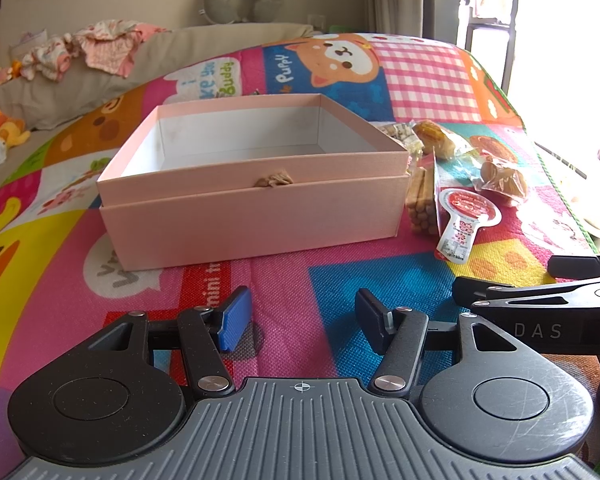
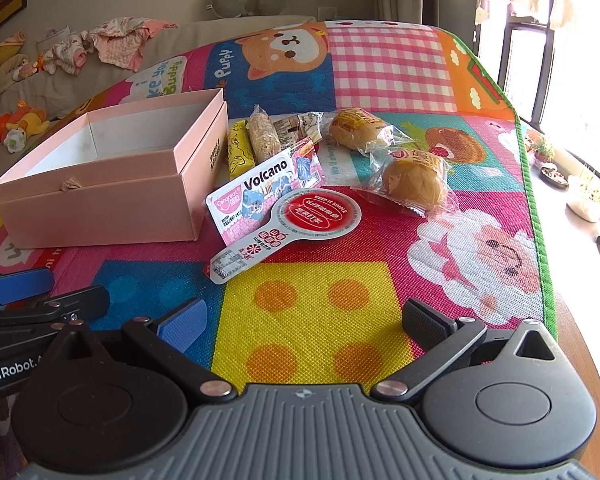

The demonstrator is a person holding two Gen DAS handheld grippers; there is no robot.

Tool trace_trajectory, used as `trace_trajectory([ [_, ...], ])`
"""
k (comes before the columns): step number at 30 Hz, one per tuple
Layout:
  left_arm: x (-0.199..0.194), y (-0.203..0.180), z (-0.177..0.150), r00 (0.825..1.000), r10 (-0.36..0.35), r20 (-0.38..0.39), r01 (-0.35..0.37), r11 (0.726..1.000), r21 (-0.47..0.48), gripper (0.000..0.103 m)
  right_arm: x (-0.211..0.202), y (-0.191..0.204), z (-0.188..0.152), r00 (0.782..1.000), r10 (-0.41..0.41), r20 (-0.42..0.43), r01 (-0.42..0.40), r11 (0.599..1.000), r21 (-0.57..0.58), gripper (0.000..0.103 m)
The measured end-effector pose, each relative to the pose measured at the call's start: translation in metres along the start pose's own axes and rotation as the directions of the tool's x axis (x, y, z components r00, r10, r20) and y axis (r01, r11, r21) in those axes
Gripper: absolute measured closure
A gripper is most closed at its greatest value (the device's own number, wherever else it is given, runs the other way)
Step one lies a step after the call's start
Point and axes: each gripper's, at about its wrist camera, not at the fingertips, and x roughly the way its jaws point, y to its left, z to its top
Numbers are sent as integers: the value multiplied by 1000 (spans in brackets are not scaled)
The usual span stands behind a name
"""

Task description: Organize objects

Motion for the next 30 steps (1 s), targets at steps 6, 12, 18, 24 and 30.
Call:
trace_trajectory([
  [6,0,0,0,1000,0,0,0,1000,-1,39,0,-1,0,1000,0,0,0,1000,-1,0],
  [12,0,0,0,1000,-1,0,1,1000,-1,39,3,-3,1,1000,19,0,-19,1000,-14,0],
  [18,0,0,0,1000,-2,0,2,1000,-2,39,1,-4,0,1000,29,1,-29,999,-20,0],
  [24,0,0,0,1000,-2,0,2,1000,-2,39,-4,-4,-3,999,36,2,-36,999,-27,0],
  [30,0,0,0,1000,-1,0,1,1000,-2,39,-4,-4,-4,999,36,2,-35,999,-27,0],
])
